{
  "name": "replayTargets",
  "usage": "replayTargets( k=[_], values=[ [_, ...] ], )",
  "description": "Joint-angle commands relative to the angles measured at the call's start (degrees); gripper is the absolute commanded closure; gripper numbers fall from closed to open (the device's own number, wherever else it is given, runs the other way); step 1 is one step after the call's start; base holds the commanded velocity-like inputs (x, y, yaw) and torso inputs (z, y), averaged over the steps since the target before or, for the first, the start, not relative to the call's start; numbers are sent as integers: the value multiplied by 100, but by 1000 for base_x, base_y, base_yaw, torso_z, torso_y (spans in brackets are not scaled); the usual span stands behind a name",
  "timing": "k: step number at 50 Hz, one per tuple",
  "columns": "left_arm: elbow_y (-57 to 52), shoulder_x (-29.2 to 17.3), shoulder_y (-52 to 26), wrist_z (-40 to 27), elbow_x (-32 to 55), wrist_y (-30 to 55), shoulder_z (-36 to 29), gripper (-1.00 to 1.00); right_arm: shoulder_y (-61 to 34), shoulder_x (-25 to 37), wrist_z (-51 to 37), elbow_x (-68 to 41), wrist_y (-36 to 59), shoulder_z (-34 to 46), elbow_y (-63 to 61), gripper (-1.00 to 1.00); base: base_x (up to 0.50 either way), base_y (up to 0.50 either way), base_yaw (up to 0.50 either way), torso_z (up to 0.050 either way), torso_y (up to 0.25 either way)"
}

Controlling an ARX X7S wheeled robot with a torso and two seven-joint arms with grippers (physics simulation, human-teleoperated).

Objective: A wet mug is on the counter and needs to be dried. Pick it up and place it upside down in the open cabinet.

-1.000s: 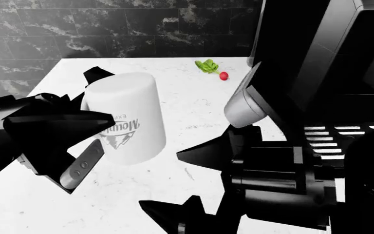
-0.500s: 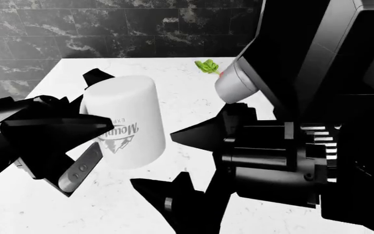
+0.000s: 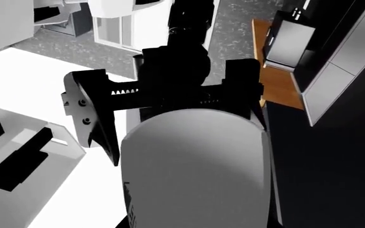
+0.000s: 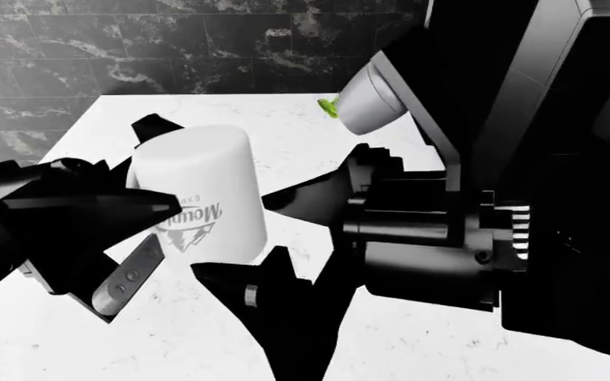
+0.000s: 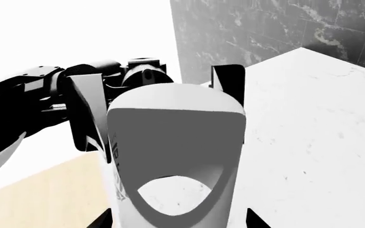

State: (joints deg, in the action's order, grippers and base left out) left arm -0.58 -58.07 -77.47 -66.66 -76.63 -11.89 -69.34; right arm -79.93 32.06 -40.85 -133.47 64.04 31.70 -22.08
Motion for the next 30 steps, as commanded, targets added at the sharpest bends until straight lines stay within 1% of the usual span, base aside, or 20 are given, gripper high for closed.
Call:
replayTargets(
  k=[1,17,30],
  values=[
    [78,1,22,-70,19,-62,29,100,-6,-121,50,175,-70,16,146,-100,0,0,0,0,0],
    [-61,-55,-12,43,74,-89,73,100,128,-295,219,444,-87,65,246,-100,0,0,0,0,0],
    [-50,-56,-2,9,67,-66,98,100,237,-342,281,630,-37,164,246,-100,0,0,0,0,0]
  ],
)
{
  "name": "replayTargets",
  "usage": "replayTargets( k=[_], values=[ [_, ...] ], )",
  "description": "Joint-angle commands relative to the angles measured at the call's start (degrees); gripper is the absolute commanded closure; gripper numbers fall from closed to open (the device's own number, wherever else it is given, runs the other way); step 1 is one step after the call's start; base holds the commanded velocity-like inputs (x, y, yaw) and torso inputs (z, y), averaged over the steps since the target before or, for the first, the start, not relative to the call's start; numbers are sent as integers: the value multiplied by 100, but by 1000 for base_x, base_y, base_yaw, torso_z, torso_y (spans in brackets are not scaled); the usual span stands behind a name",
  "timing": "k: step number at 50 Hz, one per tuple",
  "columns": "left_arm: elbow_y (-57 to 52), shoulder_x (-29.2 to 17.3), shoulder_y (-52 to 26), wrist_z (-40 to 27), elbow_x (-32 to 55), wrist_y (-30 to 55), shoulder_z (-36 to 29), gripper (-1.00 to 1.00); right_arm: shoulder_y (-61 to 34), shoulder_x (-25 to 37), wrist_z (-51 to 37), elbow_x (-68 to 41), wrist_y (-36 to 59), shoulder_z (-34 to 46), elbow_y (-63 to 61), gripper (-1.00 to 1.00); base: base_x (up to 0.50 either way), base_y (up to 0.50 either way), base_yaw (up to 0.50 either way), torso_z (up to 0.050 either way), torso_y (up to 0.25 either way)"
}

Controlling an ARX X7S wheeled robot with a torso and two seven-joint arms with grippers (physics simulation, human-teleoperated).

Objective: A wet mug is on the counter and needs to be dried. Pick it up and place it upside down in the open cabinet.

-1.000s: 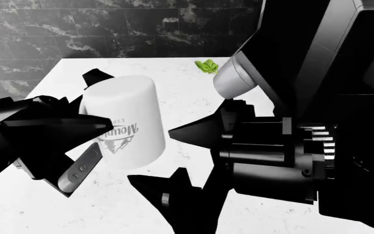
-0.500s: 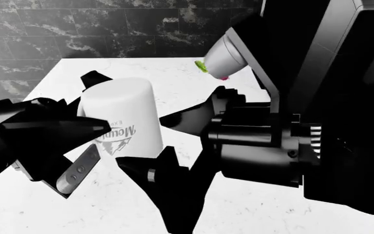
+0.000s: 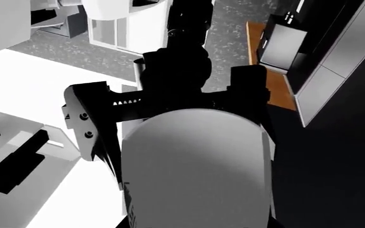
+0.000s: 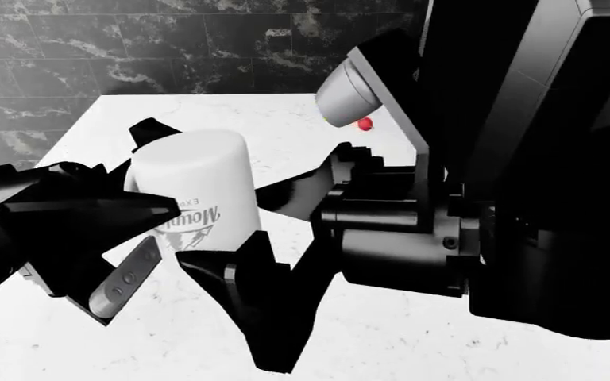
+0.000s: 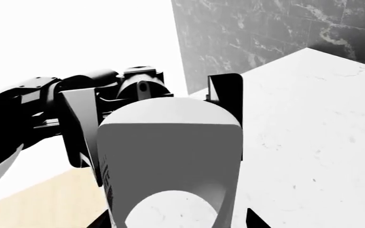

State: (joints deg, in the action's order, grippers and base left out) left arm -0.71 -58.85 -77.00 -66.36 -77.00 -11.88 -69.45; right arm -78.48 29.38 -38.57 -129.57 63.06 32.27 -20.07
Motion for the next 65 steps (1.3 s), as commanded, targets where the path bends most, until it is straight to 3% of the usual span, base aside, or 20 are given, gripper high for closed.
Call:
replayTargets(
  k=[1,4,5,35,36,43,53,65],
  values=[
    [-47,19,-45,-15,107,-67,109,100,89,-80,56,258,58,109,51,-100,0,0,0,0,0],
    [-60,10,-38,6,122,-67,113,100,84,-102,99,438,79,58,2,-100,0,0,0,0,0],
    [-61,8,-40,11,121,-69,114,100,85,-107,118,547,86,21,-31,100,0,0,0,0,0],
    [-127,86,-27,312,376,69,254,100,128,77,-40,952,33,-7,-280,100,0,0,0,0,0],
    [-114,119,6,433,482,160,296,-100,131,85,-29,969,34,-12,-271,100,0,0,0,0,0],
    [-85,221,198,525,944,546,513,-100,146,126,41,1022,39,-33,-237,100,0,0,0,0,0],
    [18,149,121,122,306,383,345,-100,166,188,91,979,-12,-72,-217,100,0,0,0,0,0],
    [159,149,168,97,266,413,335,-100,5,442,-89,766,-136,-218,-364,100,0,0,0,0,0]
  ],
)
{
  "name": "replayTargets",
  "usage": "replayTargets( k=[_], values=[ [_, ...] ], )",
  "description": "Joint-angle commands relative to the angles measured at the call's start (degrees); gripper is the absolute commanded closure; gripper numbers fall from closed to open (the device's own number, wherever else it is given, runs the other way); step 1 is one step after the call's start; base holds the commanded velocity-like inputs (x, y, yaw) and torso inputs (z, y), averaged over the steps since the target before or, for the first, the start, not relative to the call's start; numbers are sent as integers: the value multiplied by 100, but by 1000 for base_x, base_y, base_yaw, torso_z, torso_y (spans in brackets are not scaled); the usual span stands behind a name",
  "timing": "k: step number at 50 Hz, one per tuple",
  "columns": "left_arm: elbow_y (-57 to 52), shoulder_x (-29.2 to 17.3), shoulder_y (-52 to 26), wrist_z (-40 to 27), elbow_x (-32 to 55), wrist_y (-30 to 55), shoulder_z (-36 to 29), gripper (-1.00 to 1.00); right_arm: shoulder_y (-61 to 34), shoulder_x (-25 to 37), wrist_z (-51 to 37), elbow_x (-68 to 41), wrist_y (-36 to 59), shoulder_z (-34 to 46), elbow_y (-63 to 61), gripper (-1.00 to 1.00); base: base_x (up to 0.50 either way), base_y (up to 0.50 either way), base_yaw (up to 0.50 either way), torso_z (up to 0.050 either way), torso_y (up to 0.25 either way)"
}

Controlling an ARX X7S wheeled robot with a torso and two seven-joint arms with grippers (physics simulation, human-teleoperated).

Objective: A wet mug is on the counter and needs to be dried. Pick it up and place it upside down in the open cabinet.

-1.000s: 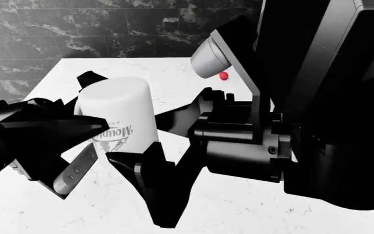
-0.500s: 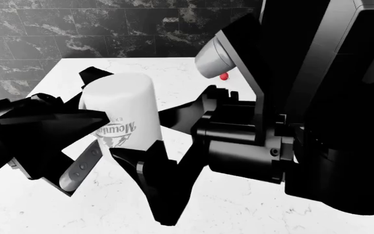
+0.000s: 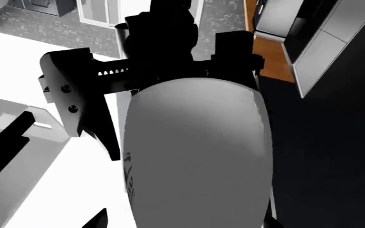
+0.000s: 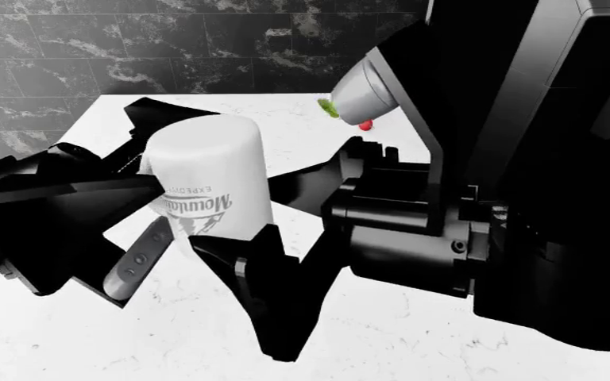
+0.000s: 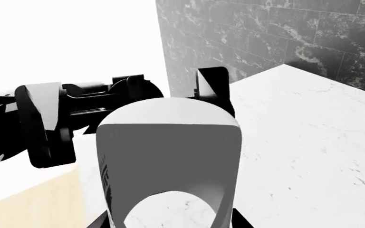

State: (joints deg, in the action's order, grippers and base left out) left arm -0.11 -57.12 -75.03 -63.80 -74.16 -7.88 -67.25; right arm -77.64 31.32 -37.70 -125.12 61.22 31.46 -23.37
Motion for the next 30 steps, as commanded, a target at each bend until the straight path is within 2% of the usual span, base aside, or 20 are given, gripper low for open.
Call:
replayTargets(
  k=[1,20,30],
  values=[
    [118,-24,-28,-149,4,27,128,-100,-88,285,-203,298,30,-158,-60,100,0,0,0,0,0],
    [133,31,112,-9,254,136,194,-100,-432,1224,-844,-432,-542,-899,-827,100,0,0,0,0,0],
    [-158,83,350,616,1240,391,448,-100,-775,1507,-1233,-571,-690,-1039,-1068,100,0,0,0,0,0]
  ],
)
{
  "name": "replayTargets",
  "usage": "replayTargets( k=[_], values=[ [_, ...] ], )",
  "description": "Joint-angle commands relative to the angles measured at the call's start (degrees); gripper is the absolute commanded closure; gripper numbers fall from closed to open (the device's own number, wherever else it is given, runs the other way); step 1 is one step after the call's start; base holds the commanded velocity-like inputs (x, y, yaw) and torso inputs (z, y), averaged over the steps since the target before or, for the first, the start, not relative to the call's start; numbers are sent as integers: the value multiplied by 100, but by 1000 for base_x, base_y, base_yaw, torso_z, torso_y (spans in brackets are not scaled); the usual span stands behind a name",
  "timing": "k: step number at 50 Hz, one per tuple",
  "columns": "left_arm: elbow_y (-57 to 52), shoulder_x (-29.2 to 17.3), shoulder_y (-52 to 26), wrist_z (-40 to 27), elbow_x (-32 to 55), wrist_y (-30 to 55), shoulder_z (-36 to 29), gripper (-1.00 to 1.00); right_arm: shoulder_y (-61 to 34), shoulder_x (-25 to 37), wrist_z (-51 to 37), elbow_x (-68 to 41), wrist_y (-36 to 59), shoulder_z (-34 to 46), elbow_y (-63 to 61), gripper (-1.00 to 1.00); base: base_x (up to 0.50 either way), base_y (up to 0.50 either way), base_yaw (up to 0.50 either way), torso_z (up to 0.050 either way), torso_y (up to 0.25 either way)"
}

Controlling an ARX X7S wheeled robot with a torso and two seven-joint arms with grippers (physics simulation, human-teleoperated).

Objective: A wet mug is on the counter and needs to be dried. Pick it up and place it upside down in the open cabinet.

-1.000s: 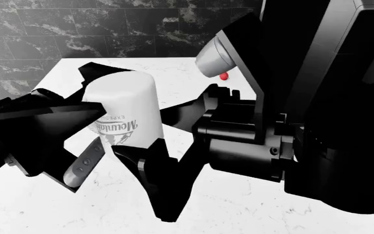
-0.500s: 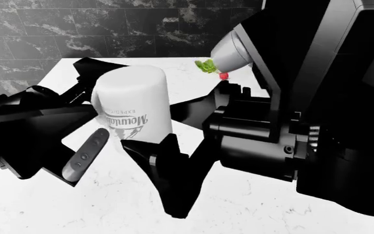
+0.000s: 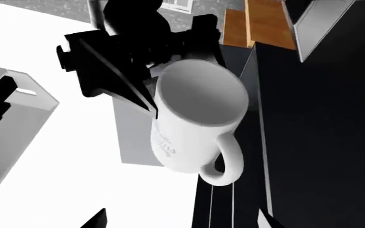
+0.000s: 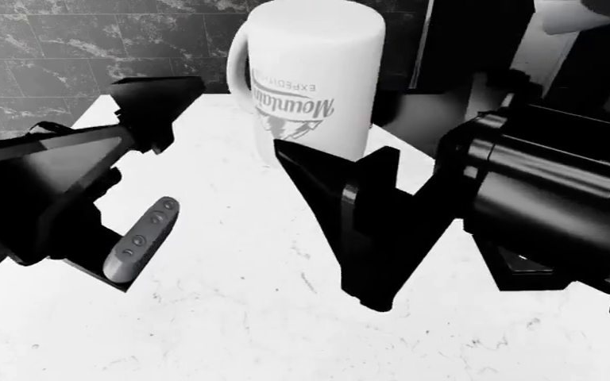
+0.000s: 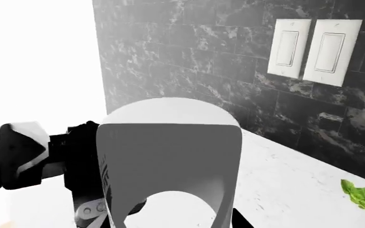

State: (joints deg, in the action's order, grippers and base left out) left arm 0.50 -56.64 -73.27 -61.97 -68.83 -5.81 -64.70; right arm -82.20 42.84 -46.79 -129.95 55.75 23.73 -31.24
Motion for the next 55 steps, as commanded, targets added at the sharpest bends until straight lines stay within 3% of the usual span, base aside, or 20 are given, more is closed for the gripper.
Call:
replayTargets(
  k=[1,10,23,29,35,40,46,55],
  values=[
    [-266,34,201,500,818,217,223,-100,-346,371,-352,-86,-155,-281,-297,100,0,0,0,0,0],
    [-745,-27,594,1294,2105,546,428,-100,-296,477,-420,335,-54,-372,-474,100,0,0,0,0,0],
    [-2032,-127,1210,2572,4896,1552,1019,-100,-199,459,-302,716,-7,-426,-380,100,0,0,0,0,0],
    [-2913,-106,1272,3243,7800,2385,1829,-100,-252,421,-358,757,-12,-375,-379,100,0,0,0,0,0],
    [-3402,-82,1315,3318,10851,3168,2754,-100,-394,377,-556,745,36,-278,-727,100,0,0,0,0,0],
    [-3518,-31,1133,2947,13134,3884,3204,-100,-600,323,-776,601,4,-196,-1030,100,0,0,0,0,0],
    [-3353,45,1039,2561,14123,4192,3313,-100,-962,336,-1172,644,45,-84,-1215,100,0,0,0,0,0],
    [-3190,149,929,2172,14477,4498,3242,-100,-1876,318,-2315,344,-166,231,-1572,100,0,0,0,0,0]
  ],
)
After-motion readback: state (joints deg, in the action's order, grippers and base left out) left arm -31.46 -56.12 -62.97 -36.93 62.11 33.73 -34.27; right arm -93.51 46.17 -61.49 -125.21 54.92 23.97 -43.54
